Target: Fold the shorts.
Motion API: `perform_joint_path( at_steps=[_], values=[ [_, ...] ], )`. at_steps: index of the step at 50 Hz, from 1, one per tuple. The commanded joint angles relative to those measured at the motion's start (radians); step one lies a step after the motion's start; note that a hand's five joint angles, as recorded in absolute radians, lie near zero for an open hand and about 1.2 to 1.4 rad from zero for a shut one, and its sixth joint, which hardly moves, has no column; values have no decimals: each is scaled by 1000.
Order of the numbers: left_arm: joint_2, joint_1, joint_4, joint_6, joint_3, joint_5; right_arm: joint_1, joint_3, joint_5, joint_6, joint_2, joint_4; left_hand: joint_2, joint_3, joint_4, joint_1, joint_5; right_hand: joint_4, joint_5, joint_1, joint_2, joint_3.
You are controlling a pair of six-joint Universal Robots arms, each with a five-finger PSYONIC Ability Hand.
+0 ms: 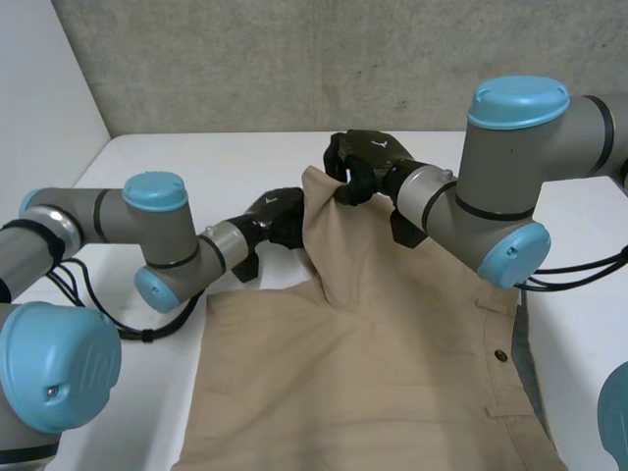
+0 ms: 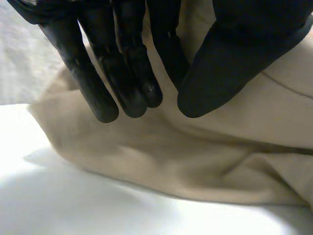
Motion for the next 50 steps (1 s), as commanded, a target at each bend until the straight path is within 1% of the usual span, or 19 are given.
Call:
perform_joint_path(
  at_steps=[1, 2, 3, 8, 10, 12, 17, 19, 20, 24, 26, 27, 28, 31, 32, 36, 39, 44, 50],
  values=[
    [64, 3, 38, 15, -52, -234, -12, -9, 16, -8, 3, -5, 220, 224, 215, 245, 256, 207, 233, 409, 220, 217],
    [64, 3, 38, 15, -52, -235, -12, -9, 16, -8, 3, -5, 220, 224, 215, 245, 256, 207, 233, 409, 220, 217],
    [123, 12, 52, 51, -142, -277, -12, -12, 27, -8, 6, -6, 220, 224, 215, 245, 256, 207, 233, 409, 220, 217],
    [234, 52, 52, 143, -322, -273, -12, -16, 45, -13, 16, -6, 220, 224, 215, 245, 256, 207, 233, 409, 220, 217],
    [254, 58, 50, 154, -351, -271, -12, -16, 45, -13, 20, -8, 220, 224, 215, 245, 256, 207, 233, 409, 220, 217],
    [327, 64, 49, 186, -464, -262, -12, -19, 45, -11, 44, -18, 220, 224, 215, 245, 256, 207, 233, 409, 220, 217],
    [366, 72, 58, 191, -535, -259, -4, -32, 45, -10, 61, -22, 220, 224, 215, 245, 256, 207, 233, 409, 220, 217],
    [366, 73, 64, 190, -531, -259, -4, -32, 44, -7, 61, -22, 220, 224, 215, 245, 256, 207, 233, 409, 220, 217],
    [358, 73, 78, 185, -515, -259, -3, -32, 44, -4, 59, -22, 121, 126, 116, 146, 157, 207, 233, 409, 220, 217],
    [328, 69, 110, 179, -454, -250, 5, -30, 40, -1, 41, -18, -471, -466, -476, -446, -435, 207, 233, 409, 220, 217],
    [303, 66, 110, 179, -428, -232, 5, -29, 39, -1, 29, -17, -563, -559, -568, -538, -528, 207, 233, 409, 220, 217],
    [291, 64, 109, 177, -414, -218, 7, -24, 39, 1, 18, -17, -581, -577, -586, -556, -545, 207, 233, 409, 220, 217],
    [268, 55, 106, 174, -384, -178, 7, -21, 37, 1, 9, -17, -590, -585, -595, -565, -554, 207, 233, 409, 220, 217],
    [242, 50, 90, 168, -353, -109, 7, -9, 36, 2, -20, -15, -581, -577, -586, -556, -546, 207, 233, 409, 220, 217],
    [226, 49, 72, 151, -335, -68, 7, -6, 36, 2, -23, -15, -570, -565, -575, -545, -534, 207, 233, 409, 220, 217],
    [191, 43, 50, 78, -293, -8, 7, 2, 34, 2, -43, -12, -549, -545, -554, -524, -513, 207, 233, 409, 220, 217],
    [164, 40, 52, 29, -264, 0, 7, 8, 33, 2, -54, -12, -526, -521, -531, -501, -490, 207, 233, 409, 220, 217],
    [130, 30, 50, 9, -209, -1, 7, 14, 30, 25, -62, -11, -508, -503, -513, -483, -472, 207, 233, 409, 220, 217],
    [105, 29, 52, 4, -156, -5, 7, 28, 5, 41, -65, -11, -616, -612, -622, -591, -581, 207, 233, 409, 220, 217]
  ],
)
